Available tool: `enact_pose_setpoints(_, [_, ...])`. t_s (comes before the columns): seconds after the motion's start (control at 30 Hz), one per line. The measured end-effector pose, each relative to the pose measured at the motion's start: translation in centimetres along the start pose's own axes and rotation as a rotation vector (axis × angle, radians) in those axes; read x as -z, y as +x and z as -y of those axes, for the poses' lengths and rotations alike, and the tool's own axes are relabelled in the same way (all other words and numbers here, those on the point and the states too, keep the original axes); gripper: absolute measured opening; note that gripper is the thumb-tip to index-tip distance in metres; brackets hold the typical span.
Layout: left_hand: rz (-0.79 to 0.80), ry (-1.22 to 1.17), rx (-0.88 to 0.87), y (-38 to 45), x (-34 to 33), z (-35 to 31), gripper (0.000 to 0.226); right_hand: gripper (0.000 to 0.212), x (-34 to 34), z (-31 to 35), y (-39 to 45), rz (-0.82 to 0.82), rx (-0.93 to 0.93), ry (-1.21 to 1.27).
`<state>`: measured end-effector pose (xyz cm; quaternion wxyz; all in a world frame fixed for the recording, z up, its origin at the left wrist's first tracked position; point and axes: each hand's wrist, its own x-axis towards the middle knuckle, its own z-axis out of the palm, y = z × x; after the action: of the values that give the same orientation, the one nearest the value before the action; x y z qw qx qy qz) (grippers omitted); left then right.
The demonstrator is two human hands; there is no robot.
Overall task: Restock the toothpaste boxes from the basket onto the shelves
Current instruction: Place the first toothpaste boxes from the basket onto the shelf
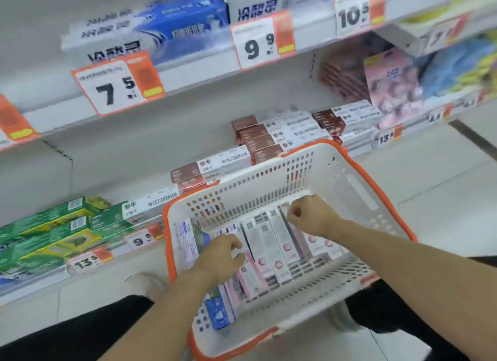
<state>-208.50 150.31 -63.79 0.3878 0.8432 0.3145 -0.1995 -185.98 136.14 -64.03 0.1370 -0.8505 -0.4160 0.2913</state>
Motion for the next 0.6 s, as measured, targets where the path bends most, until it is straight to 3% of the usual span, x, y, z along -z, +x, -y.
enact_pose_setpoints(0.07, [0.039, 0.049, 0.091, 0.9, -2.7, 0.9, 0.04, 0.038, -1.5, -1.7, 0.0, 0.102, -0.083, 0.025])
enact_pose_setpoints(0.17, [-0.01, 0.112, 0.109, 1.5, -4.0, 1.6, 0.037, 0.011, -3.3, -1.5, -0.1, 0.267, -0.103, 0.078])
enact_pose_setpoints(0.27, [-0.272, 0.172, 0.02, 1.4, -2.8, 1.5, 0.027, 0.033, -5.2, 1.1, -0.3, 0.409, -0.02, 0.074])
enact_pose_setpoints(0.37, [-0.537, 0.214, 0.095, 0.7, -0.1, 1.7, 0.043, 0.042, -7.5, 4.6, 0.0, 0.46, 0.032, 0.182])
enact_pose_setpoints(0.47, [-0.489, 0.18, 0.258, -0.1, 1.0, 2.9, 0.058, 0.059, -9.4, 8.0, 0.6, 0.51, 0.004, 0.34])
enact_pose_setpoints(0.6, [-0.48, -0.082, 0.277, -1.0, 1.3, 2.2, 0.046, 0.114, -11.4, 11.3, 0.6, 0.616, -0.031, 0.405])
